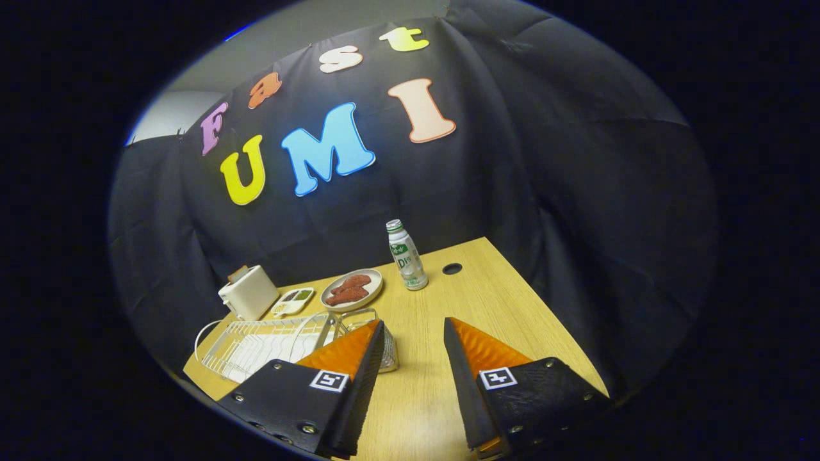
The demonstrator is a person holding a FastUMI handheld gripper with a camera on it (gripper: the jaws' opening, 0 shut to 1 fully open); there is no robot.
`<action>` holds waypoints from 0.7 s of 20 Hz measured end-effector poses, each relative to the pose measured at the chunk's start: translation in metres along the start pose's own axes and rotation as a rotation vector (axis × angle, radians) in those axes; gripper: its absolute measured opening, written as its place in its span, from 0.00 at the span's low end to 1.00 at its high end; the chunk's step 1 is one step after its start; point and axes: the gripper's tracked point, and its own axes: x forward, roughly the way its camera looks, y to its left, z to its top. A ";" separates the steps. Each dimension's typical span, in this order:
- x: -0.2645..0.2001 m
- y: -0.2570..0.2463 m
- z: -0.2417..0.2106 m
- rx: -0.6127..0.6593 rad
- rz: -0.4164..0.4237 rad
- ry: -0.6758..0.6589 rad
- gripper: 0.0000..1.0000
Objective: Take the plate from the dish rack, then take the spoon from the basket and place it into the plate.
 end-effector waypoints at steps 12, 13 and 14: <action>0.071 0.036 -0.038 0.136 0.034 0.003 0.59; 0.074 0.037 -0.042 0.150 0.038 0.010 0.59; 0.074 0.038 -0.046 0.157 0.038 0.013 0.59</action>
